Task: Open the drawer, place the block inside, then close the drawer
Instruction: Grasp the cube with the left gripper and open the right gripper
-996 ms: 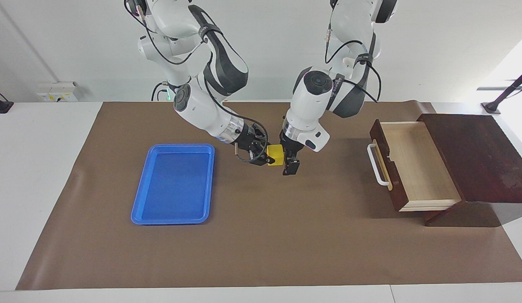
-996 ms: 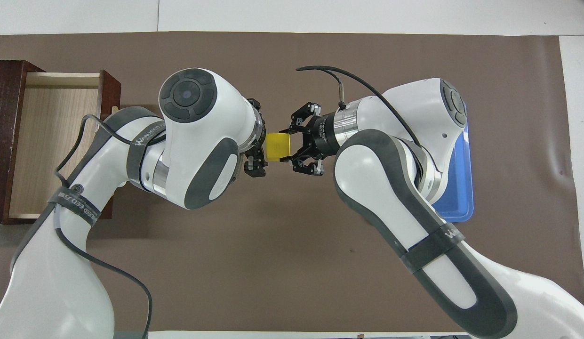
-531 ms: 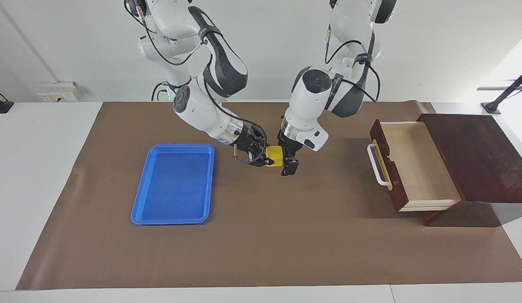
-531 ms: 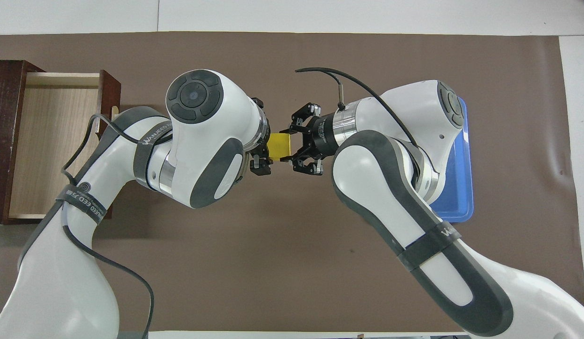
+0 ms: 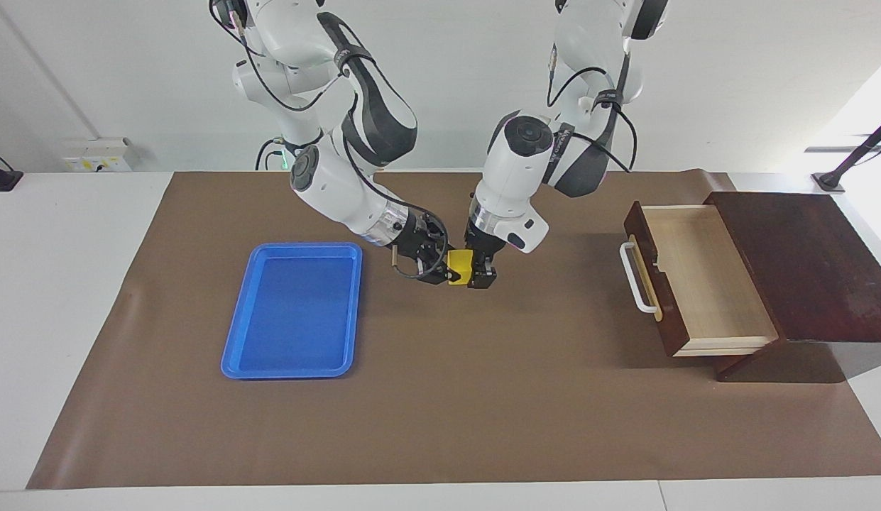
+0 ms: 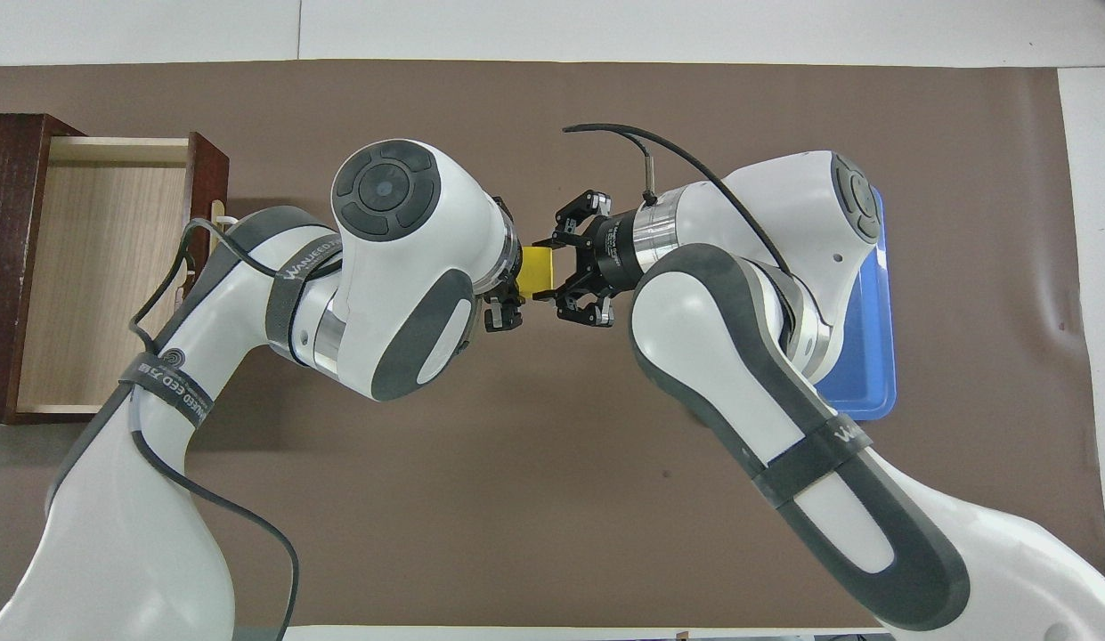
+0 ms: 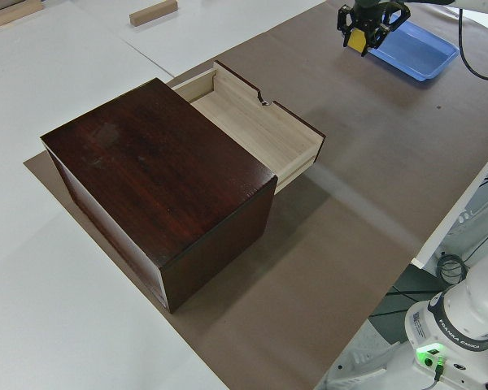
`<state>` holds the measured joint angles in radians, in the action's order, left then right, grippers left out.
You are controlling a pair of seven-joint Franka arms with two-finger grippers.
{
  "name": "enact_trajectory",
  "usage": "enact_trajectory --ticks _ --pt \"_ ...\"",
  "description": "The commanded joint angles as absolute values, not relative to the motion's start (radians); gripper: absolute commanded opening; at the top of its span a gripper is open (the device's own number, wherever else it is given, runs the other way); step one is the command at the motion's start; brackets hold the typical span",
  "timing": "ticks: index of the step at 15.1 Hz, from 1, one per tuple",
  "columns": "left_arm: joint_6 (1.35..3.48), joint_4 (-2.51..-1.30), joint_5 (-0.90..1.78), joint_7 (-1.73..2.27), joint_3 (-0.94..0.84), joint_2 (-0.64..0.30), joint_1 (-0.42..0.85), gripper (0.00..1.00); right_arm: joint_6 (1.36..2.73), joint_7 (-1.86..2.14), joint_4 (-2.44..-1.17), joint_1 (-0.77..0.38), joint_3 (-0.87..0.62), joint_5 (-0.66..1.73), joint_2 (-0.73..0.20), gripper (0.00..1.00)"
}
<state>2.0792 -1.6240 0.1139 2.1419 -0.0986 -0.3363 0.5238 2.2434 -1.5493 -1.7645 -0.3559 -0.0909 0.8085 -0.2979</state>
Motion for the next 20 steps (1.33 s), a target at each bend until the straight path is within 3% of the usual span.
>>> enact_trajectory --ticks 1,7,9,10,11,17,20 --pt "2.072 -1.620 0.121 2.141 -0.078 -0.337 0.538 0.00 2.227 -1.555 -1.773 -0.350 -0.097 0.825 -0.287 0.00" --pt "2.068 -1.620 0.121 2.135 -0.078 -0.331 0.531 0.00 2.224 -1.588 -1.770 -0.344 -0.098 0.828 -0.287 0.00" --pt "2.057 -1.620 0.121 2.126 -0.078 -0.330 0.526 0.00 2.224 -1.601 -1.769 -0.345 -0.097 0.828 -0.287 0.42" --pt "2.057 -1.620 0.121 2.122 -0.078 -0.325 0.526 0.00 2.224 -1.608 -1.766 -0.348 -0.097 0.828 -0.285 0.79" --pt "2.059 -1.620 0.123 2.121 -0.077 -0.325 0.525 0.00 2.224 -1.609 -1.766 -0.350 -0.097 0.827 -0.287 1.00" --pt "2.034 -1.621 0.123 2.066 -0.077 -0.321 0.506 0.00 2.211 -1.609 -1.761 -0.336 -0.097 0.827 -0.282 1.00" --pt "1.997 -1.620 0.123 2.008 -0.077 -0.290 0.457 0.00 2.123 -1.606 -1.727 -0.255 -0.094 0.810 -0.278 1.00"
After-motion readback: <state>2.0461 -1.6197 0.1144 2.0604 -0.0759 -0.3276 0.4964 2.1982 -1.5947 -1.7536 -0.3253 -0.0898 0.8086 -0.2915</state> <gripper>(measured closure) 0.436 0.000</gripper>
